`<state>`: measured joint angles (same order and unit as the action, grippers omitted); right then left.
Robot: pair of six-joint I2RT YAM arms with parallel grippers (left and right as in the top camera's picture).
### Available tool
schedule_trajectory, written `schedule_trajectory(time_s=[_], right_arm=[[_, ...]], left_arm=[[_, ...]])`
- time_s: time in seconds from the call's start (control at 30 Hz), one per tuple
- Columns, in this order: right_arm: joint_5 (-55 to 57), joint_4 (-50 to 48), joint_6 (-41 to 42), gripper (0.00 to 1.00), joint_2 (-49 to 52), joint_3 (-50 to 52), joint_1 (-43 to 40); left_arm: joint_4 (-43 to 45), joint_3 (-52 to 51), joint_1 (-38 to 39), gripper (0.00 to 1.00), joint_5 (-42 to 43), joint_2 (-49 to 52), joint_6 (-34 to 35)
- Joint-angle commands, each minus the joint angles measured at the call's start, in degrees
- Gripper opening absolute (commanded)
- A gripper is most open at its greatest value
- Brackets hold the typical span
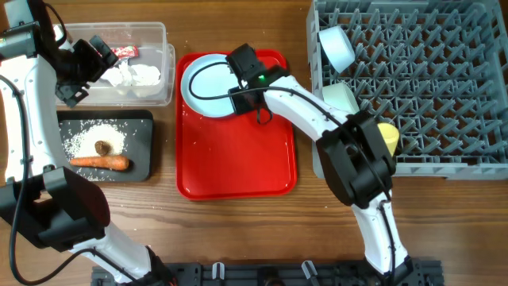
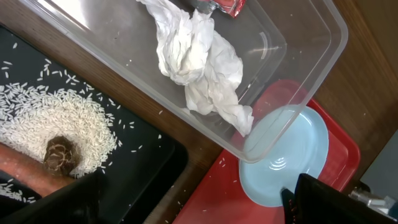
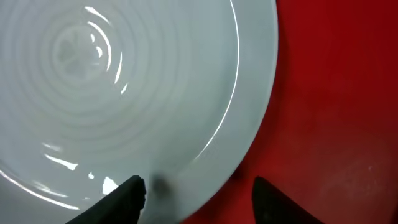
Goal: Sort waste into correct bins and load items into the dishwasher rack
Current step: 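Move the right gripper to the light blue plate and grasp its rim, then lift the plate with the right gripper and stand it upright in the rack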
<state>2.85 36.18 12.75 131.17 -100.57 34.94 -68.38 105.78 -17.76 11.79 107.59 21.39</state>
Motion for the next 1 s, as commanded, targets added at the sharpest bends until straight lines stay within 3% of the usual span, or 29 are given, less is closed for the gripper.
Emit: schedule_trajectory(time_s=[0.0,0.1,0.2,0.27,0.6,0.97], right_arm=[[1.44,0.66,1.38,0.47,2.16,0.22,-0.22],[1.42,2.89,1.40,0.28,2.49,0.22,-0.70],[1.36,7.13,2.47,0.18,2.49,0.22,-0.87],[1.16,10.97,3.37,0.04,2.45,0.20,-0.87],[0.98,19.41,4.17,0.04,1.18,0.13,-0.83],[3.89,20.17,3.69,0.04,-11.13,0.13,-0.83]], left_arm=[[-0.02,1.18,-0.15,1.00,-0.33,-1.51,0.52],[-0.02,1.18,-0.15,1.00,-0.33,-1.51,0.52],[-0.02,1.18,-0.15,1.00,-0.33,-1.51,0.52],[-0.02,1.18,-0.15,1.00,-0.33,-1.51,0.52],[-0.02,1.18,-0.15,1.00,-0.33,-1.51,0.52],[-0.02,1.18,-0.15,1.00,-0.33,-1.51,0.52]])
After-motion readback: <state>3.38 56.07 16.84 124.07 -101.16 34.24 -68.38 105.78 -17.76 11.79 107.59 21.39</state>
